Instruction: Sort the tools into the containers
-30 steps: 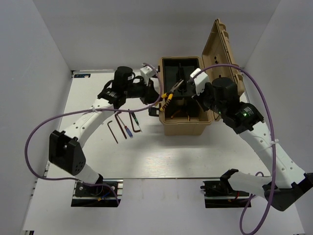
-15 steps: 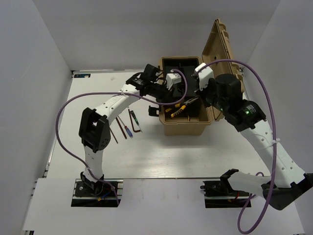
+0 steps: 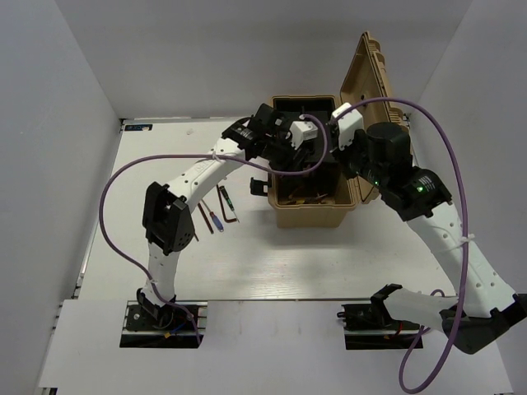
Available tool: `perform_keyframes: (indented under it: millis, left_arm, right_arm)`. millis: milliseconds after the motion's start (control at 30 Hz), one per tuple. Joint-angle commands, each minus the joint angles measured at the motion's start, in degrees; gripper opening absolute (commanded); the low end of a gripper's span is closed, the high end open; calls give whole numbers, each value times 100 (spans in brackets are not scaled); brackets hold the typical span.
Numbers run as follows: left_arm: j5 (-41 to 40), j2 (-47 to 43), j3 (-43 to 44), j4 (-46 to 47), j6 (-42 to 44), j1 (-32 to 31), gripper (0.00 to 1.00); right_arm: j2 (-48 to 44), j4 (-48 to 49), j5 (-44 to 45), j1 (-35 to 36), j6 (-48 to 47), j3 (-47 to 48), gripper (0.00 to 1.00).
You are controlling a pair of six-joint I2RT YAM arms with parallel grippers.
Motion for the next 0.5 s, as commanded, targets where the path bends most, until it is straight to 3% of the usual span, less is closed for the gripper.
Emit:
perform_keyframes:
  millis: [0,67,133,167,200,233,267,300,333,367,433,467]
  left_arm:
    - [-172,-95,423,-61,-21,-70,65]
    - [-121,-182,511,-61,-74,-122,63]
    - [-59,-514,425,131,-249,-122,50]
    - [-59,-717,111,489,-354,-122,41]
    - [-285,-971,-171,771,-703,-122,14]
    - [-400,-1270,-531,1096,-898,-61,2]
    - [-515,-1986,-1387,1752,-1083,-9,0]
    - [-1099,-2394,-1874,2098,-1502,-8,0]
    - [-1522,-2807,-2340,2353,-1654,44,0]
    - [-1936,-3194,-3154,2547,-1821,45,0]
    - [-3324,-4100,-3766,2611,-2434,115,3]
    - [-3850,-4286,-4169,2445,-2682,211,16]
  right_arm:
    - [-160,134,-107,-48,71,95,0]
    - [-160,116,-177,-56,62,86,0]
    - [-186,29,-256,-56,45,104,0]
    - [-187,-7,-482,-65,45,130,0]
    - [-195,-42,-589,-83,1,139,14]
    - [-195,-147,-721,-83,9,121,28]
    - [-187,-217,-1174,-91,1,104,45]
    - [-160,-253,-1318,-100,-95,69,80]
    - [-151,-340,-1589,-100,-96,-18,91]
    - [-108,-350,-1757,-83,-122,-80,91]
    - [32,-394,-2276,-83,-88,-133,91]
    - [172,-385,-2399,-48,-9,-125,85]
